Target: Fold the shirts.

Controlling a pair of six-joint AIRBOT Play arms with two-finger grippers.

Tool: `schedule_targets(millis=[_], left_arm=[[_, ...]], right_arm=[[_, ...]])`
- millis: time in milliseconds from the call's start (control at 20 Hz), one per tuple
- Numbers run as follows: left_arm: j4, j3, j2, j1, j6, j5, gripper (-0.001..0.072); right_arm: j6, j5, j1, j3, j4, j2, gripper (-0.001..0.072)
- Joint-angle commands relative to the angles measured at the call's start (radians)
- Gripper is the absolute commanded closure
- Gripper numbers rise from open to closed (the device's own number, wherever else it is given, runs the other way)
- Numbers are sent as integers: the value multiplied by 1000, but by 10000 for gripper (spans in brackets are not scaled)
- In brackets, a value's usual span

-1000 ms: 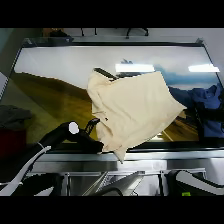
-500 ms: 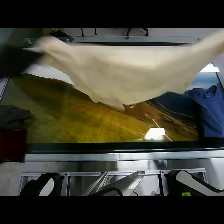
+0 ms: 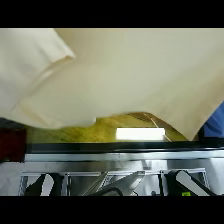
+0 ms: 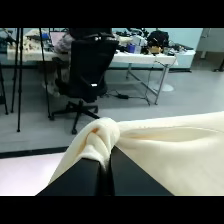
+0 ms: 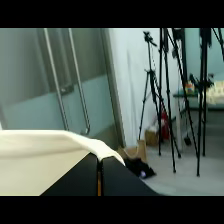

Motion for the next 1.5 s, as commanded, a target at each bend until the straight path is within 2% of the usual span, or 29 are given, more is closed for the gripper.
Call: schedule_targets(millis=[0,100,150,200,300,500,750,1050,1250,1300,1350,1400,1450], left_arm=[[-9,-132,-100,-165,75,-7,693],[47,-215,-204,-321,113,29,693],[106,-254,-266,-386,111,65,693],[163,-290,-324,-433,109,102,693],[248,-362,-454,-472,105,165,693],[277,-405,-744,-481,137,280,693],[276,-196,-1034,-493,135,291,693],[280,66,-1124,-519,117,225,693],[278,75,-1123,-520,98,165,691],[278,64,-1123,-520,90,137,667],[278,63,-1123,-515,81,99,279],[278,63,-1119,-507,37,60,17],[278,63,-1107,-488,3,12,14]], right_arm=[[21,63,53,-78,-98,-69,693],[5,32,200,-188,-188,-132,694],[5,-11,269,-246,-281,-163,693],[6,-55,320,-294,-383,-204,694],[5,-122,383,-369,-484,-306,694],[-14,-204,409,-392,-481,-574,694],[-37,-310,439,-347,-440,-811,694],[-33,-291,439,-161,-441,-862,694],[-35,-227,439,-152,-449,-866,692],[-42,-210,439,-152,-449,-866,667],[-48,-183,435,-152,-449,-860,455],[-46,-146,425,-152,-469,-848,347],[-5,-93,406,-152,-525,-827,346]])
